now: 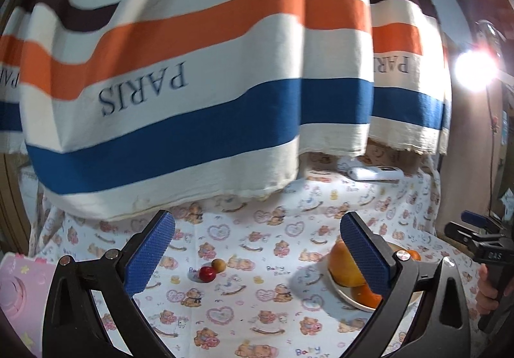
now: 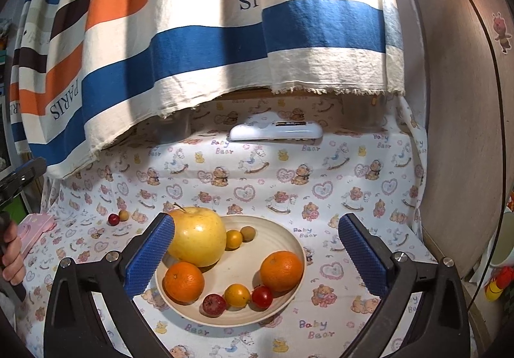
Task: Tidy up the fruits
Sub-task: 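Move both open tools away from the plate toward the fruits left on the cloth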
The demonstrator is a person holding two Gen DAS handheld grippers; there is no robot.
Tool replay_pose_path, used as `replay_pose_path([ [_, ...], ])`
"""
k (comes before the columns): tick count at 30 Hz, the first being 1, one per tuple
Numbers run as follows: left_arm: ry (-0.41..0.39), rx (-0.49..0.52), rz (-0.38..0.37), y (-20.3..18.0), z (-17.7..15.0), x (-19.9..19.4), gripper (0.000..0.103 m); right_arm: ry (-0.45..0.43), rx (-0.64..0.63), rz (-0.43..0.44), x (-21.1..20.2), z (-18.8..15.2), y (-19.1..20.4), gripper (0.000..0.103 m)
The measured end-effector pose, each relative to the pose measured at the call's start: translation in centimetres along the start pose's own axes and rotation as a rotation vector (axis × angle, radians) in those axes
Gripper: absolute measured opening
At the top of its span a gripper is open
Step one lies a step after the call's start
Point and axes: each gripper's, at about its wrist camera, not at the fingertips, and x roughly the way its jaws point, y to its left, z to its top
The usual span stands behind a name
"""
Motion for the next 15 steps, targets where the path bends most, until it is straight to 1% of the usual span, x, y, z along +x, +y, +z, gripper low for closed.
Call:
replay_pose_path([
  [4, 0.039, -0.024, 0.039, 1.8, -0.7, 1.5, 0.102, -0.025, -0.023, -0.010, -0.2, 0.4, 0.8, 0.103],
  [6, 0.075, -0.054, 0.056, 3.1, -1.2, 2.6, 0.102, -0.028, -0.025, -0.018, -0.2, 0.9, 1.3, 0.103],
  [7, 0.096, -0.072, 0.053, 3.6, -1.4, 3.1, 0.102, -0.026, -0.025, -0.011, -0.2, 1.3, 1.5, 0.103],
  [10, 0.162, -0.135, 0.053, 5.2, -1.7, 4.1, 0.094, -0.010, -0.037, 0.021, -0.2, 2.8, 3.0, 0.103],
  [11, 0.174, -0.148, 0.050, 5.5, -1.5, 4.2, 0.093, -0.015, -0.044, 0.032, -0.3, 3.6, 3.7, 0.103],
  [13, 0.189, -0.133, 0.047, 5.4, -0.9, 4.6, 0.093, -0.028, -0.058, 0.044, -0.3, 5.0, 5.1, 0.103],
  [15, 0.208, -0.071, 0.073, 4.8, -0.4, 5.3, 0.090, -0.041, -0.063, 0.061, -0.1, 6.4, 6.8, 0.103],
])
